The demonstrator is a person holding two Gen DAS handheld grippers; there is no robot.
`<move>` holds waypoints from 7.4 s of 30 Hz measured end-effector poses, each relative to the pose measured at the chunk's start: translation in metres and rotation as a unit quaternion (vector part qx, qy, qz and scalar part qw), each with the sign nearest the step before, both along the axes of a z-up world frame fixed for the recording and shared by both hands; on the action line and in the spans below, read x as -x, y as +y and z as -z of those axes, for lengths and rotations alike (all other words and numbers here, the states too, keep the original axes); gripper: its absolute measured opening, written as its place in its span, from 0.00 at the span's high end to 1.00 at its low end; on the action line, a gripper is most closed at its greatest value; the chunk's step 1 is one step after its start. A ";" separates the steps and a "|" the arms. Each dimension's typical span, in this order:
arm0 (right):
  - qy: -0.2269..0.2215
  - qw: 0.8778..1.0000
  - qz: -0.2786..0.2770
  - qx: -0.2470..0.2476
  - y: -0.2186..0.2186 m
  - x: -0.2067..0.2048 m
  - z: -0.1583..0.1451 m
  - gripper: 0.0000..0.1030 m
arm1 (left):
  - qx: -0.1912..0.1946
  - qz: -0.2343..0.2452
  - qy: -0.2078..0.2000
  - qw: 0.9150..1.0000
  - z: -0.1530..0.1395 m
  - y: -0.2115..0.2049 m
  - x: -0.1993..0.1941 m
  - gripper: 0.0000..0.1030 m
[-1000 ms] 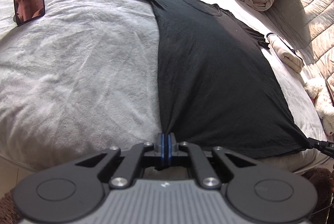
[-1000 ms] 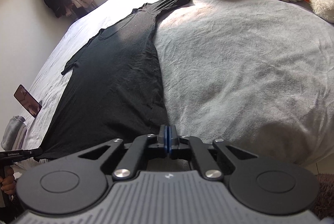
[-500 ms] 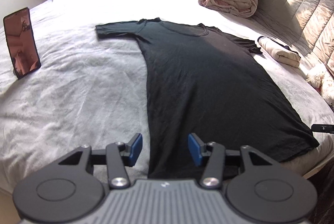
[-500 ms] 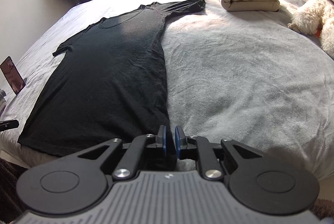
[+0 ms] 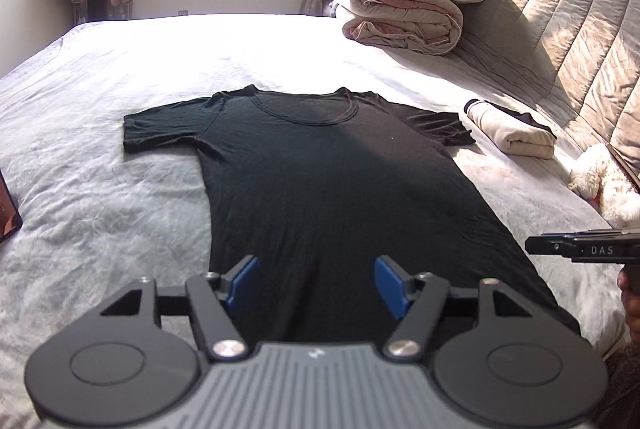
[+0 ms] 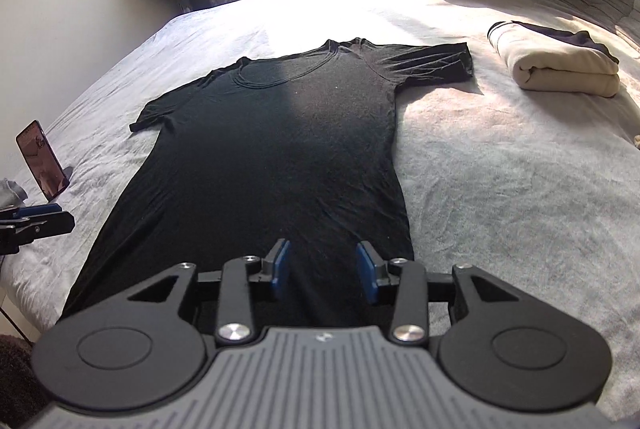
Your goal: Fold clothes
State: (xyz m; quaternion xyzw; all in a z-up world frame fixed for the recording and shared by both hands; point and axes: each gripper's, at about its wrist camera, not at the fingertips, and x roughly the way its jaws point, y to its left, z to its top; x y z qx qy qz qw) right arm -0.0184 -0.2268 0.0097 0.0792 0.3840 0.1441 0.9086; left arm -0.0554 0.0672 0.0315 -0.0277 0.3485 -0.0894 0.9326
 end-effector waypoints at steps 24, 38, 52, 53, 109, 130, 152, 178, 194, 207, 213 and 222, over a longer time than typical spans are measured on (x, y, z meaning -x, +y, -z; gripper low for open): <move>0.017 0.991 0.120 -0.060 -0.053 -0.188 0.027 0.53 | -0.013 -0.009 0.016 1.000 0.024 -0.064 -0.212 0.23; -0.002 0.960 0.273 -0.068 -0.095 -0.259 0.061 0.61 | -0.007 -0.131 0.002 0.991 0.088 -0.087 -0.300 0.23; -0.067 0.979 0.192 -0.005 -0.054 -0.268 0.027 0.95 | -0.018 -0.130 -0.036 0.991 0.100 -0.089 -0.294 0.22; -0.077 0.983 0.169 0.005 -0.041 -0.271 0.024 0.95 | -0.014 -0.128 -0.036 0.991 0.100 -0.088 -0.294 0.22; -0.047 0.920 0.034 -0.388 -0.079 -0.312 0.073 0.95 | 0.002 0.100 -0.074 0.992 0.084 -0.175 -0.329 0.53; -0.051 0.939 0.106 -0.323 -0.089 -0.311 0.071 0.65 | 0.276 -0.063 0.099 0.954 0.096 -0.103 -0.355 0.97; -0.024 0.956 0.122 -0.265 -0.081 -0.319 0.086 0.64 | -0.074 0.024 -0.063 0.995 0.086 -0.161 -0.352 0.96; 0.055 0.959 0.031 -0.276 -0.041 -0.334 0.064 0.64 | 0.198 0.088 -0.010 0.976 0.096 -0.066 -0.343 0.58; 0.068 0.948 -0.010 -0.310 -0.020 -0.369 0.069 0.95 | 0.119 0.188 0.019 0.975 0.087 -0.082 -0.324 0.69; 0.045 0.954 -0.032 -0.295 -0.028 -0.373 0.061 0.62 | 0.087 0.204 -0.019 0.975 0.066 -0.087 -0.306 0.67; 0.000 0.988 -0.064 -0.143 -0.011 -0.347 0.028 0.65 | 0.161 0.133 -0.003 0.978 0.075 -0.055 -0.322 0.78; 0.038 0.991 -0.118 -0.055 0.029 -0.324 0.050 0.65 | 0.250 0.056 0.014 0.967 0.091 -0.030 -0.339 0.78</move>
